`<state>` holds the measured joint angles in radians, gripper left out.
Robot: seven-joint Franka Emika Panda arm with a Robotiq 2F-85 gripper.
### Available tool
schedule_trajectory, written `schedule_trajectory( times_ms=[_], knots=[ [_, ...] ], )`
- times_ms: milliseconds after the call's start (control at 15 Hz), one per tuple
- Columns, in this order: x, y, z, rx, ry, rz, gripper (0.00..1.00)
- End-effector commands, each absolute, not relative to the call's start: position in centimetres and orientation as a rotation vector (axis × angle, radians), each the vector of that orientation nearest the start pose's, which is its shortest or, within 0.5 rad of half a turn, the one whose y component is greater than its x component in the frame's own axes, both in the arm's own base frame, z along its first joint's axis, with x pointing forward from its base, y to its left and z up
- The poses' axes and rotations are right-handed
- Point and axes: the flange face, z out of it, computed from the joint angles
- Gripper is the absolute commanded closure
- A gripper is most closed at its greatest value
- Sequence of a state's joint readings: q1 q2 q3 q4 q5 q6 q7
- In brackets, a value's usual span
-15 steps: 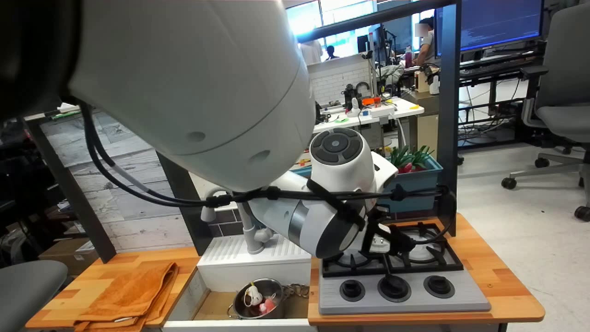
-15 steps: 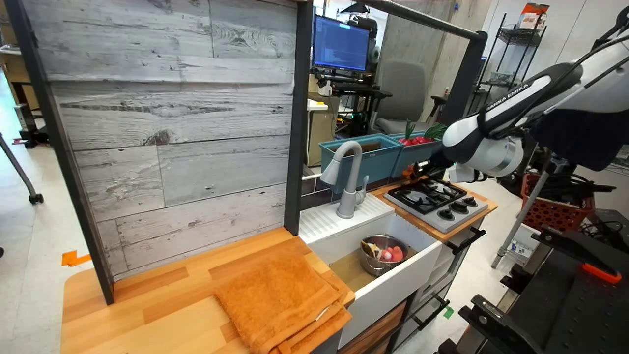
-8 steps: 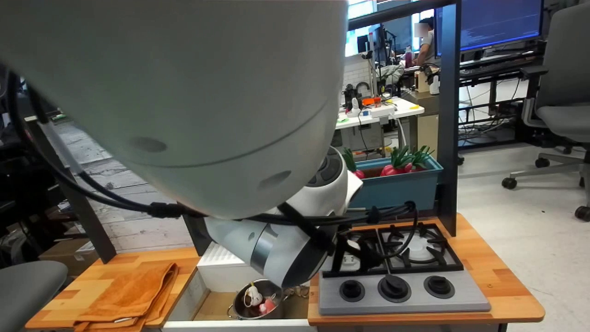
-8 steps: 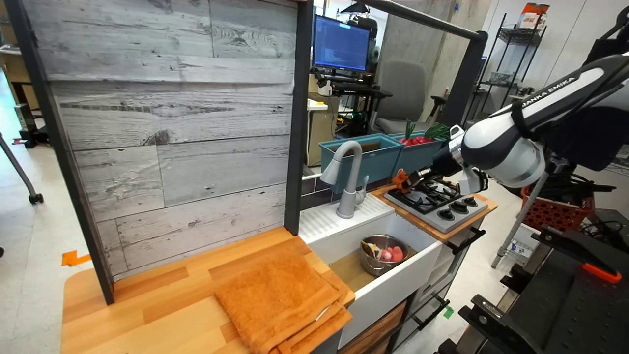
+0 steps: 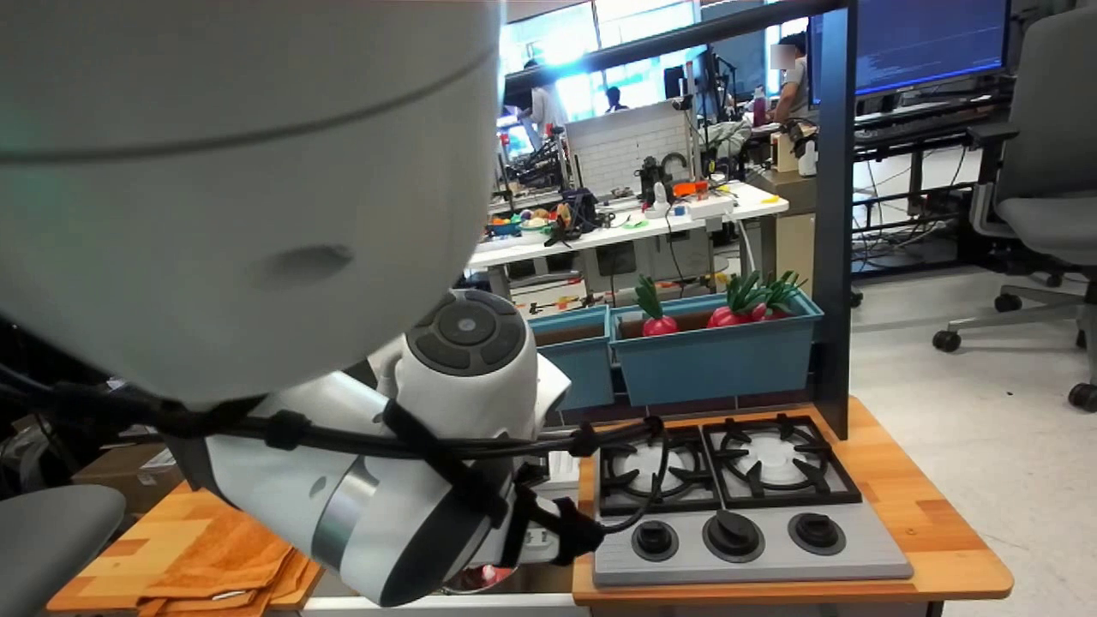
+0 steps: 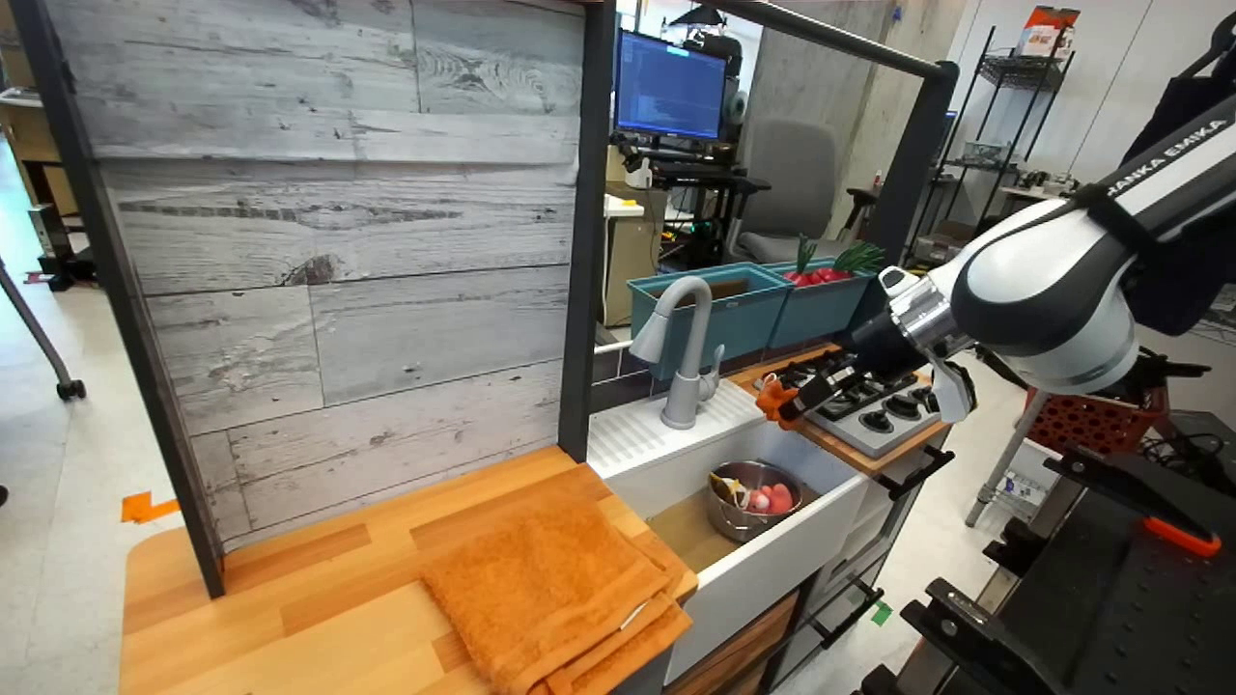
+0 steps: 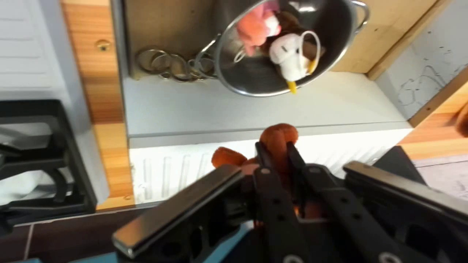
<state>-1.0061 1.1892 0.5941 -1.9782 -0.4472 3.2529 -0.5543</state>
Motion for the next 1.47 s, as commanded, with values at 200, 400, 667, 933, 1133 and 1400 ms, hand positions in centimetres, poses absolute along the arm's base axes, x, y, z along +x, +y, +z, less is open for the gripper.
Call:
schedule_trajectory(
  times_ms=[200,400,667,933,1133,1400],
  knots=[
    [55.5,-13.0,2.1,-2.801,-0.238,-0.71,0.97],
    [56.7,-11.8,2.1,-2.883,-0.173,-0.625,0.61],
    [57.1,-11.5,2.8,-3.027,-0.061,-0.497,0.34],
    [56.8,-12.6,4.5,-3.203,0.05,-0.363,0.05],
    [57.3,-12.4,3.6,-3.188,0.006,-0.391,0.08],
    [57.2,-13.1,4.2,-3.228,0.015,-0.335,0.0]
  ],
)
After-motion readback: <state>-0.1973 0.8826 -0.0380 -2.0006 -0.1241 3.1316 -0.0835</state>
